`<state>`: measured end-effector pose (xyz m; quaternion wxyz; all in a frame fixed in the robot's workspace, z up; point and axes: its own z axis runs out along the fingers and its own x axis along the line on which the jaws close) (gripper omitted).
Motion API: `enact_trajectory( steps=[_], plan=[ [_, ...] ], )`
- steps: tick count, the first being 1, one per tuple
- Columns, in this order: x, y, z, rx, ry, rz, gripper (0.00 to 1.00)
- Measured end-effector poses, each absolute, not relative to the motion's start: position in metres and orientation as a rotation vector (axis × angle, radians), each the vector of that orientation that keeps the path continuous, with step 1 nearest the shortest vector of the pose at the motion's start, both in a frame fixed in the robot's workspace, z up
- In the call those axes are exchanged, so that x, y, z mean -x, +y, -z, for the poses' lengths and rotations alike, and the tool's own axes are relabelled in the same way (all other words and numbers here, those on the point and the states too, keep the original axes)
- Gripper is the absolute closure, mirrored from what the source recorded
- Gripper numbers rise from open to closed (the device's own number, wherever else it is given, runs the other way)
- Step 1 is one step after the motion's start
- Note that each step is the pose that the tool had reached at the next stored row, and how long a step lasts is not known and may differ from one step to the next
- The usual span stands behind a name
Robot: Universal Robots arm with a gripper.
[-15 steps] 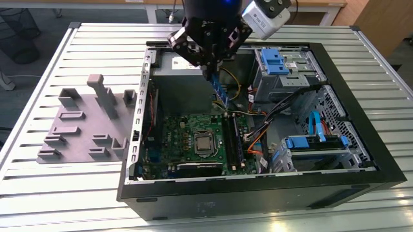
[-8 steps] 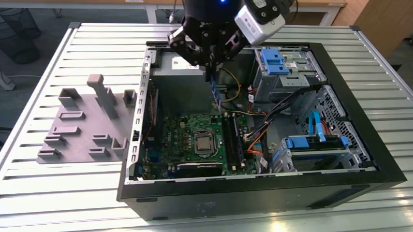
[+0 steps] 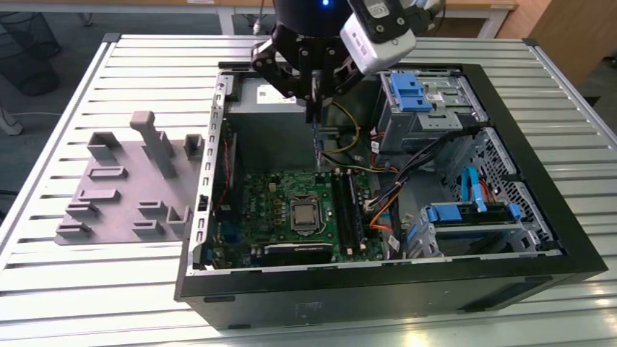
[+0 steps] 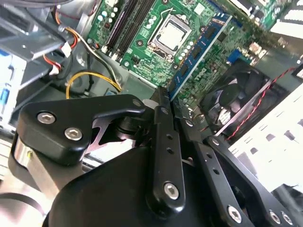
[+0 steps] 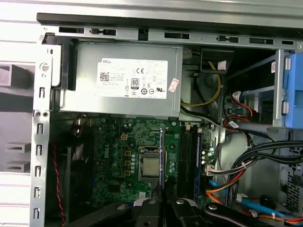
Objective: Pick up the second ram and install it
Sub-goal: 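Insert the second ram into the second slot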
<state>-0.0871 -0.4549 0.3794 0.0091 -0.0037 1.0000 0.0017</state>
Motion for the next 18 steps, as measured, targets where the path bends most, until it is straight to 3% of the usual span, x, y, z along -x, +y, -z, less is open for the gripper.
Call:
enact_trajectory(
  steps=[18],
  plan=[
    [0.072, -0.455, -0.373, -0.090, 3.122, 0.002, 0.86]
  ],
)
